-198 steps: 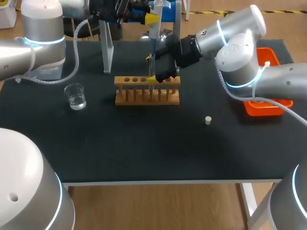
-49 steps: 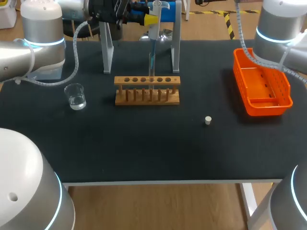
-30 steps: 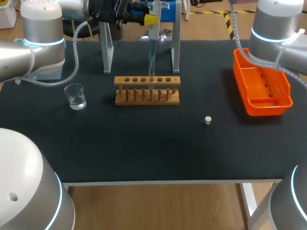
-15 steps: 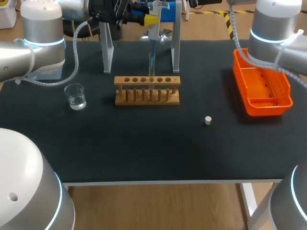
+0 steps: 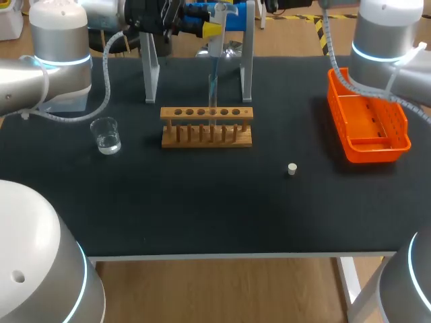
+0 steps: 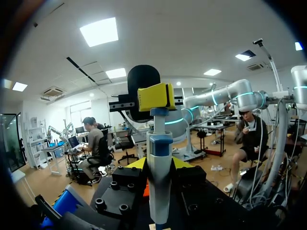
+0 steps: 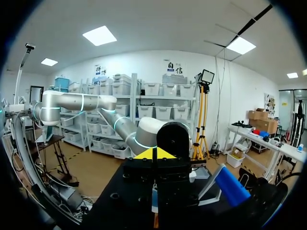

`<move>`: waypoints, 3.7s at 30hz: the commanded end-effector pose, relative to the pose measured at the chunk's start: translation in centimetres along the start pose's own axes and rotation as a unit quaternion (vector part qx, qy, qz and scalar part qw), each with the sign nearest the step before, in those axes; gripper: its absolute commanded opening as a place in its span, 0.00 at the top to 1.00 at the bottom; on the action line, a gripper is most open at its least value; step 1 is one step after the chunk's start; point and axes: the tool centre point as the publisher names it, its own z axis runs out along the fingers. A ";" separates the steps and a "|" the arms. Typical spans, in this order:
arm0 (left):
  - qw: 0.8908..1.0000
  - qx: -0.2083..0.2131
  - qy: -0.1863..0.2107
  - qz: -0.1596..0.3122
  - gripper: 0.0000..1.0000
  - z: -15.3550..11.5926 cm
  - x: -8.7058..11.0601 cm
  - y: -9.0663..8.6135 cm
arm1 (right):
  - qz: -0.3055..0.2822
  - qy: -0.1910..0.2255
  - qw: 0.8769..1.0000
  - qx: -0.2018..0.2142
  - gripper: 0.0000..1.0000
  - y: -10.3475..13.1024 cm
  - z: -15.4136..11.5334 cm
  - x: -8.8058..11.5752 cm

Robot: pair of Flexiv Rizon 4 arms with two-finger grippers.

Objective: Invert the test tube, pick up the pipette, mount the tip to pipette, aspirate from beaker and dispense into the tube, eject the tip, return the pipette, and cap with the stopper.

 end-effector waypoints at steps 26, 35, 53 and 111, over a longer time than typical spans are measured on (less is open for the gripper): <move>1.000 0.001 0.000 0.001 1.00 0.0 0.0 -0.3 | 0.020 -0.002 1.000 0.006 1.00 -2.8 0.6 0.1; 1.000 0.001 0.000 0.001 1.00 0.0 0.0 -0.3 | -0.014 -0.013 1.000 -0.020 1.00 0.3 -0.2 -0.1; 1.000 0.001 0.000 0.001 1.00 0.0 0.0 -0.3 | -0.081 -0.043 0.995 -0.043 0.00 0.0 -8.8 2.4; 1.000 0.001 0.000 0.001 1.00 0.0 0.0 -0.3 | -0.021 -0.041 0.987 0.154 0.00 -26.4 1.4 -3.6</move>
